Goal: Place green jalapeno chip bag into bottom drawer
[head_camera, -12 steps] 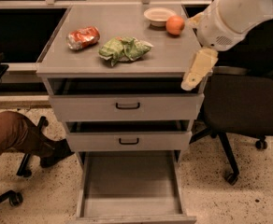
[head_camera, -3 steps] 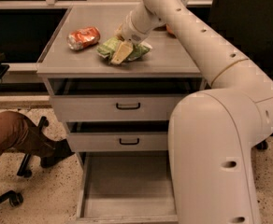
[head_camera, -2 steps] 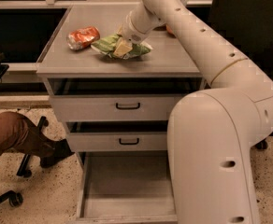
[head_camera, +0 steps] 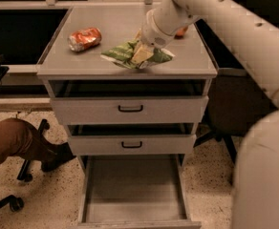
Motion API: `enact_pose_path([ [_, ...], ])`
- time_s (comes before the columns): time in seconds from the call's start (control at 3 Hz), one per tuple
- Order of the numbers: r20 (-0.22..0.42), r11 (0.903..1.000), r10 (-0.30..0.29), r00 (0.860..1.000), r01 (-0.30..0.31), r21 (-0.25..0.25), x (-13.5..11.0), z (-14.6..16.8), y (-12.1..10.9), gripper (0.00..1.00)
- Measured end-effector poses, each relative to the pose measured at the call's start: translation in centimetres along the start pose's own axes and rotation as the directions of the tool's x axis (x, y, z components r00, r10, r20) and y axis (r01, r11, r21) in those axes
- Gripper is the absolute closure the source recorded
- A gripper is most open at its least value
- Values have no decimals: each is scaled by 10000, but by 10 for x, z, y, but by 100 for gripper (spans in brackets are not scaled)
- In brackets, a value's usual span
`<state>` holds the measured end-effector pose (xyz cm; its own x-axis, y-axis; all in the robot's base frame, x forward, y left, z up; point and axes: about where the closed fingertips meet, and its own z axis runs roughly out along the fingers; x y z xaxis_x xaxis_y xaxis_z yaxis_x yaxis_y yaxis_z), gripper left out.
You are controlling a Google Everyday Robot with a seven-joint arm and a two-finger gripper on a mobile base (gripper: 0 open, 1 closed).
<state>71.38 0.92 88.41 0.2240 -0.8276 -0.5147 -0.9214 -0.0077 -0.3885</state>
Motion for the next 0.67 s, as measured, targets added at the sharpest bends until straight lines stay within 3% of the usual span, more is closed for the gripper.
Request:
enact_pose_path([
  [0.33, 268, 9985, -2, 9996, 16, -551, 25, -44, 70, 100],
  [0.67, 268, 9985, -2, 9996, 17, -552, 25, -44, 70, 100],
])
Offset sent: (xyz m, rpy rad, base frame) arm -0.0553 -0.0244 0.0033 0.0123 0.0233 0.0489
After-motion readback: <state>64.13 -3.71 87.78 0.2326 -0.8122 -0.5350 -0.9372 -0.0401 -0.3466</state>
